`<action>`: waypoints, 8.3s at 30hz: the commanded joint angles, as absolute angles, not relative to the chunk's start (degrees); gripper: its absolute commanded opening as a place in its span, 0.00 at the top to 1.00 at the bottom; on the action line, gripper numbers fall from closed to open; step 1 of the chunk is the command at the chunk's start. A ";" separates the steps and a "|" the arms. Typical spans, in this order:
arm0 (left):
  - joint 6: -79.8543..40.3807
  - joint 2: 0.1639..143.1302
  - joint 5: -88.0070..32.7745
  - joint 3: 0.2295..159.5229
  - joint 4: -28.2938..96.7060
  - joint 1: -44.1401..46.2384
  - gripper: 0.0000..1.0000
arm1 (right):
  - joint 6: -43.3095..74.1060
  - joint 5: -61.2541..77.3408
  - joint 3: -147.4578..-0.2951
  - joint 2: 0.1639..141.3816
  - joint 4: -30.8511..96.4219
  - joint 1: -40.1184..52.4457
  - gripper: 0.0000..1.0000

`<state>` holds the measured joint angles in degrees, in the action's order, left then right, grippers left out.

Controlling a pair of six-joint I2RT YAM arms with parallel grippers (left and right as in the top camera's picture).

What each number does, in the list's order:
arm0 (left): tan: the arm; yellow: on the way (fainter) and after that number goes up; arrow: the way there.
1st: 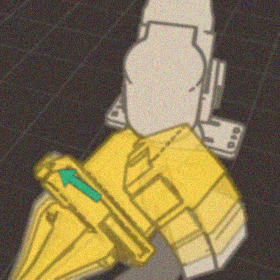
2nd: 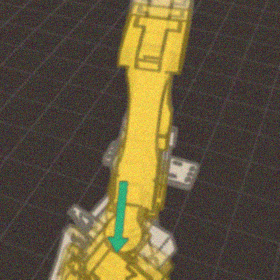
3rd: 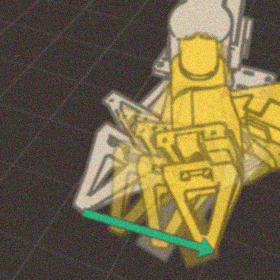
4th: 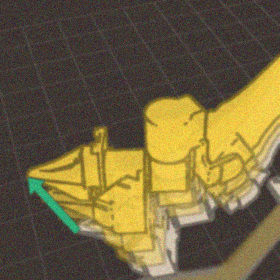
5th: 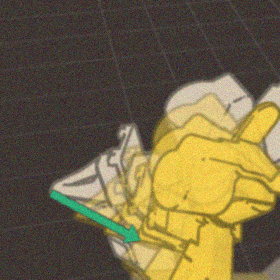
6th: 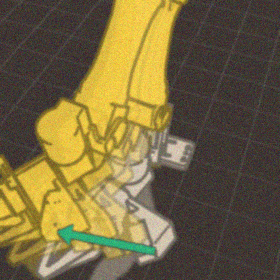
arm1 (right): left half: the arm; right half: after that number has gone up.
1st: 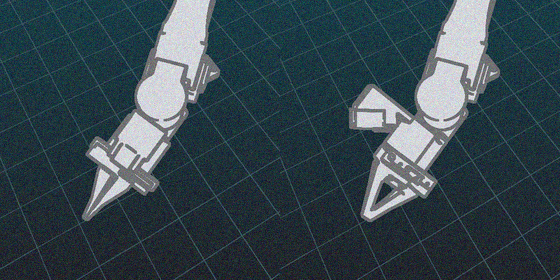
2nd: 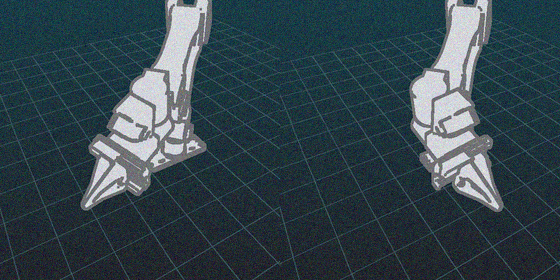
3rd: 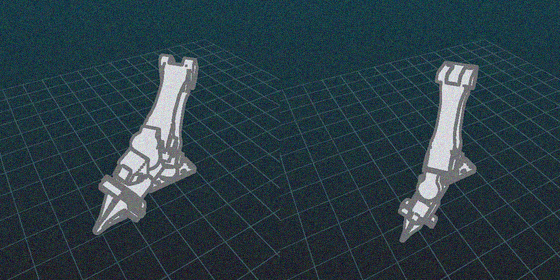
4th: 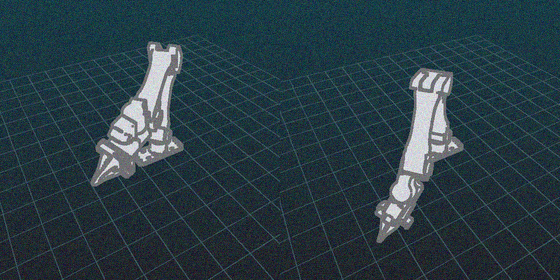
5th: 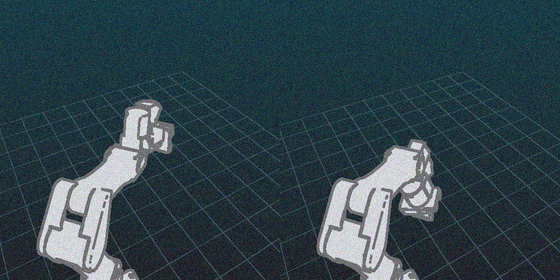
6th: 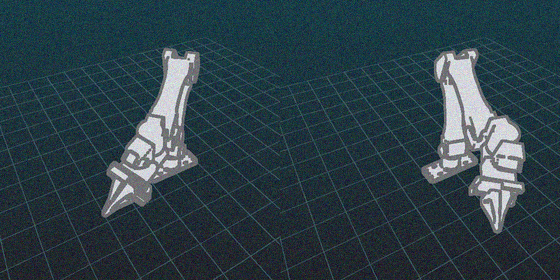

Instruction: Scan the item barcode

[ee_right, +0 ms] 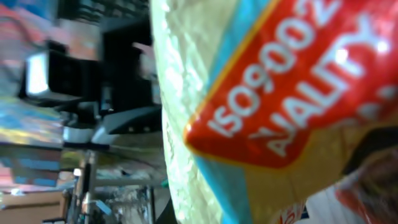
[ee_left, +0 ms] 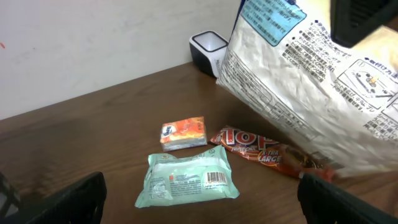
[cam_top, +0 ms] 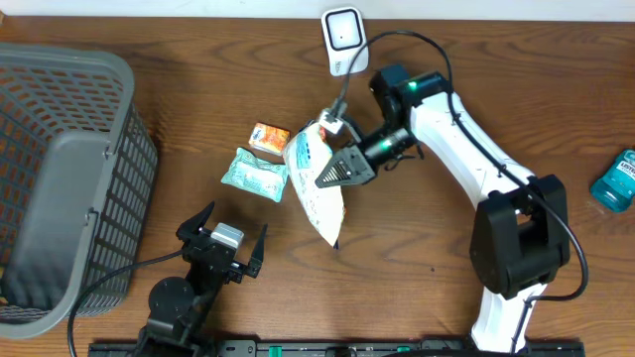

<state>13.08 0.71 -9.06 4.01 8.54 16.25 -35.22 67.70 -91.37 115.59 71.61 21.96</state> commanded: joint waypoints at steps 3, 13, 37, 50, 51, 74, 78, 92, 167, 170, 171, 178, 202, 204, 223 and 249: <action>12.34 0.60 -9.39 3.09 9.98 16.47 0.02 | -54.54 89.49 -82.04 117.82 66.17 21.78 0.99; 12.34 0.60 -9.39 3.09 9.98 16.47 0.02 | -74.63 89.49 -77.12 117.82 62.30 22.17 0.99; 12.34 0.60 -9.39 3.09 9.98 16.47 0.02 | -52.03 89.52 -77.62 117.64 59.77 20.10 0.99; 12.32 0.60 -9.39 3.09 9.98 16.47 0.02 | -47.11 89.54 -77.65 117.56 81.49 14.00 0.99; 12.34 0.60 -9.39 3.09 9.98 16.47 0.02 | -51.07 89.54 -77.65 117.54 86.04 13.50 0.99; 12.34 0.60 -9.39 3.09 9.98 16.47 0.02 | -73.08 82.96 -76.58 118.72 72.23 15.40 0.99; 12.34 0.60 -9.39 3.09 9.98 16.47 0.02 | -66.11 83.07 -76.49 120.64 67.90 15.53 0.99; 12.34 0.60 -9.39 3.09 9.98 16.47 0.02 | -60.51 65.69 -76.36 121.10 71.55 12.01 0.84; 12.34 0.60 -9.39 3.09 9.98 16.47 0.02 | 60.42 4.56 -79.59 109.40 56.82 38.94 0.06; 12.34 0.60 -9.39 3.09 9.98 16.47 0.02 | 60.38 4.64 -79.59 111.83 57.32 38.57 0.46; 12.34 0.60 -9.39 3.09 9.98 16.47 0.02 | 60.36 4.62 -79.59 112.22 57.82 38.44 0.64; 12.34 0.60 -9.39 3.09 9.98 16.47 0.02 | 52.05 5.67 -79.61 111.31 59.40 35.05 0.99; 12.34 0.60 -9.39 3.09 9.98 16.47 0.02 | -17.41 68.93 -79.59 111.13 71.57 10.15 0.99; 12.34 0.60 -9.39 3.09 9.98 16.47 0.02 | -18.13 68.93 -79.59 111.13 72.31 10.20 0.99; 12.34 0.60 -9.39 3.09 9.98 16.47 0.02 | -21.28 68.97 -79.59 111.13 81.06 10.11 0.99; 12.34 0.60 -9.39 3.09 9.98 16.47 0.02 | 3.42 18.72 -90.74 96.40 67.05 13.23 0.99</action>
<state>13.06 0.71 -9.04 4.01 8.54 16.25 -13.52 38.98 -88.99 101.32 70.00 11.44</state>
